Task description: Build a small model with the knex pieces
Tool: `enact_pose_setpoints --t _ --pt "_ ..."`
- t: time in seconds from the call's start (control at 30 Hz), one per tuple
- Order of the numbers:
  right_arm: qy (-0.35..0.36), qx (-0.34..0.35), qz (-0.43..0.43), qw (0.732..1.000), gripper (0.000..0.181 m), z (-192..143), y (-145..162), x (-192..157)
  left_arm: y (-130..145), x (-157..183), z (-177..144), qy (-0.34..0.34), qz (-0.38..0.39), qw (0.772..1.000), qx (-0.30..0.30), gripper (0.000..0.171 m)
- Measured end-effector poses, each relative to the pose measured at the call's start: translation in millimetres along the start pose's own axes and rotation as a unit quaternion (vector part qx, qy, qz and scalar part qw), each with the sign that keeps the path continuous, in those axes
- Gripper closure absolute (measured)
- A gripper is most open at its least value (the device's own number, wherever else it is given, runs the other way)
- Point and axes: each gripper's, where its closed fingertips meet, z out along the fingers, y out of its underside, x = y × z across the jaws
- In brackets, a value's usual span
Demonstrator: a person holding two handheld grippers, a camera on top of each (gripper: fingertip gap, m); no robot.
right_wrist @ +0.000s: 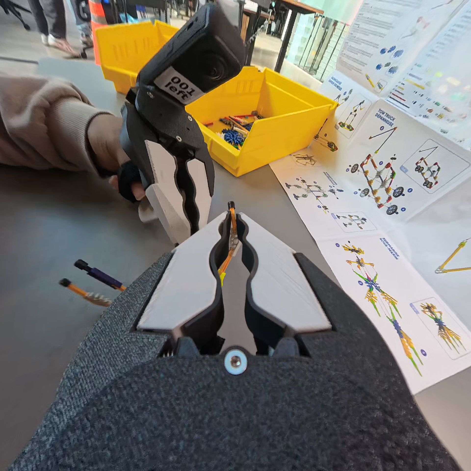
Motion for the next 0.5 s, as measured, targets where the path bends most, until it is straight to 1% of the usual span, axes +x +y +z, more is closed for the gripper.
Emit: enact_pose_setpoints --t 0.03,0.1,0.13,0.2,0.23,0.27,0.33,0.37,0.43,0.5 --pt "-0.002 0.021 0.02 1.0 0.174 -3 -6 3 -5 -1 -3 -0.002 0.005 1.0 0.013 0.169" --pt "-0.001 0.054 0.061 0.997 0.154 -12 -15 14 -15 -1 -13 0.001 0.015 0.999 0.045 0.169" --pt "-0.006 0.066 0.083 0.994 0.149 -17 -18 19 -22 -1 -19 0.007 0.017 0.998 0.065 0.169" --pt "-0.038 0.085 0.136 0.986 0.14 -25 -20 24 -36 1 -33 0.024 0.012 0.994 0.109 0.169" --pt "-0.066 0.091 0.159 0.981 0.139 -28 -20 22 -42 2 -39 0.032 0.008 0.991 0.129 0.169" --pt "-0.095 0.095 0.177 0.975 0.139 -30 -19 18 -47 3 -45 0.038 0.006 0.989 0.145 0.169" --pt "-0.124 0.094 0.198 0.968 0.141 -29 -16 12 -53 5 -53 0.051 0.005 0.984 0.169 0.169" --pt "-0.135 0.091 0.203 0.966 0.146 -27 -14 8 -56 6 -55 0.058 0.003 0.982 0.178 0.169" --pt "-0.155 0.093 0.2 0.963 0.172 -24 -16 -2 -58 9 -56 0.064 0.0 0.98 0.187 0.169" --pt "-0.161 0.098 0.196 0.962 0.176 -24 -18 -6 -58 9 -56 0.068 -0.005 0.98 0.188 0.169"
